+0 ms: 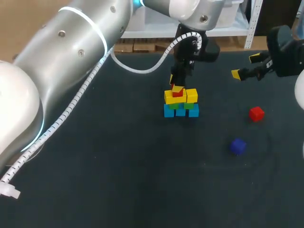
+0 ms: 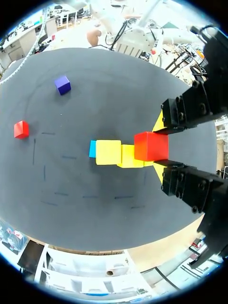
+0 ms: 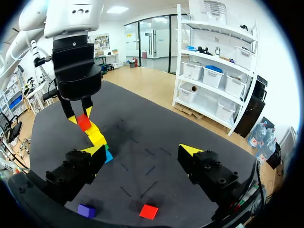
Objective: Place the blue cubes, place green cubes on the blue cubes, place the yellow cubes on the green cubes, then place the red cubes on the yellow cubes, and place purple cube on the red cubes.
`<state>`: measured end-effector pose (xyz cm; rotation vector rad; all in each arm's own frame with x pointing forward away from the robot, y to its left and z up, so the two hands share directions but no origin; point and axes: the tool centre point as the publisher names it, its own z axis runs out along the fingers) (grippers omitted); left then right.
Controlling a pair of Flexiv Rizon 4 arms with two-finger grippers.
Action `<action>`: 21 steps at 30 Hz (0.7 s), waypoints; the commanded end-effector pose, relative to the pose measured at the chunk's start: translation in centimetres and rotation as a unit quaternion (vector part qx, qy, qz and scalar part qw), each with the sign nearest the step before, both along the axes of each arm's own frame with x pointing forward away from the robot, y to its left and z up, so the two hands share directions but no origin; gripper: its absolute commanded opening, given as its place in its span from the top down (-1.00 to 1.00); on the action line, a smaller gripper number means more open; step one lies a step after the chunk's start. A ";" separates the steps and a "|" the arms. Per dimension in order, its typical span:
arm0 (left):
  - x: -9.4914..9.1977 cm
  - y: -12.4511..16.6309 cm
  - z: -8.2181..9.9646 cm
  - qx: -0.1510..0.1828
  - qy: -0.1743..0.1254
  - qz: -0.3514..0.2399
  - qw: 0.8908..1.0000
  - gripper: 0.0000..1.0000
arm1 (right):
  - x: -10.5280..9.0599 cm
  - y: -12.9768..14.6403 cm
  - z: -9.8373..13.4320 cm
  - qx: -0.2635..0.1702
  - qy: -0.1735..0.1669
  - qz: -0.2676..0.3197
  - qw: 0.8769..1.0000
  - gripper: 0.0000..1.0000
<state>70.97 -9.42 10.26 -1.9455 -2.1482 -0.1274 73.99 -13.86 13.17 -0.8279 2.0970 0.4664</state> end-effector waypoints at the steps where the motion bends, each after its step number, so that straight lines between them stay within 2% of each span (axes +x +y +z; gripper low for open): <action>1: 0.4 -0.2 0.1 0.004 0.003 0.001 1.000 0.33 | 0.0 -0.1 -0.1 0.003 0.000 0.002 1.000 -1.00; 8: 0.6 -0.1 0.1 0.006 0.001 0.003 1.000 0.36 | 0.0 -0.1 -0.1 0.003 0.000 0.002 1.000 -1.00; 12: 0.6 -0.1 0.0 0.006 0.001 0.004 1.000 0.29 | 0.0 -0.1 -0.1 0.003 0.000 0.002 1.000 -1.00; 18: 0.7 0.0 -0.1 0.007 0.001 0.005 1.000 0.28 | 0.0 -0.1 -0.1 0.003 0.000 0.002 1.000 -1.00; 21: 0.7 0.0 -0.1 0.007 0.000 0.005 1.000 0.18 | 0.0 -0.1 -0.1 0.003 0.000 0.002 1.000 -1.00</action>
